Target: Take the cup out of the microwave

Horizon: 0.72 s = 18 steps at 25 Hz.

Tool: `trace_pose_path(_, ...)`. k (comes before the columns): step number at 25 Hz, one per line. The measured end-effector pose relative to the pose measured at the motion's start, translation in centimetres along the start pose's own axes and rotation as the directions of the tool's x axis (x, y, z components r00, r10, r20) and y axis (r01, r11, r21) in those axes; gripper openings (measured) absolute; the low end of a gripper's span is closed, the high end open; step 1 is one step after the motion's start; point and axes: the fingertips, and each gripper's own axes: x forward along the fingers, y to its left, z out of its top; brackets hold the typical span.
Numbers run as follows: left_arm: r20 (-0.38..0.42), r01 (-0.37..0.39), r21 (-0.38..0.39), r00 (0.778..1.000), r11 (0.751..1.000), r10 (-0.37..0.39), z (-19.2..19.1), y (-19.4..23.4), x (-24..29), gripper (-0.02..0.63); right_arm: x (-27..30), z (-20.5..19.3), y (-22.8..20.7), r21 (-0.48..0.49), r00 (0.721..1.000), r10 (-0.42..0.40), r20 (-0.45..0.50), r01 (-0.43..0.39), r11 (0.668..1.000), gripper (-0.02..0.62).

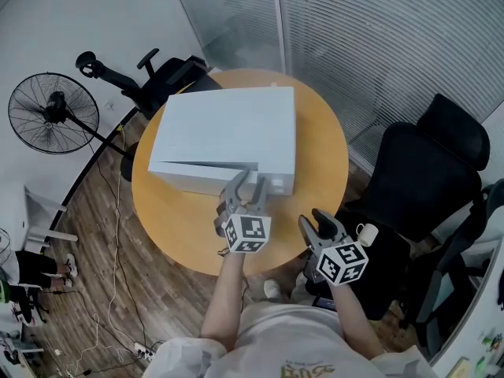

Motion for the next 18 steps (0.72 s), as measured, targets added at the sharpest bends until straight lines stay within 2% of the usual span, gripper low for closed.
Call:
trace_pose_path(13, 0.012, 0.02, 0.007, 1.0, 1.0, -0.02, -0.5, -1.0, -2.3, 0.181, -0.3, -0.5, 1.5, -0.022, 1.0, 0.02, -0.005, -0.021, 1.0, 0.16)
trace_pose_path(18, 0.013, 0.026, 0.039, 1.0, 0.999, -0.026, -0.9, -1.5, -3.7, 0.179, -0.2, -1.2, 2.4, -0.037, 0.999, 0.041, -0.022, -0.042, 0.998, 0.16)
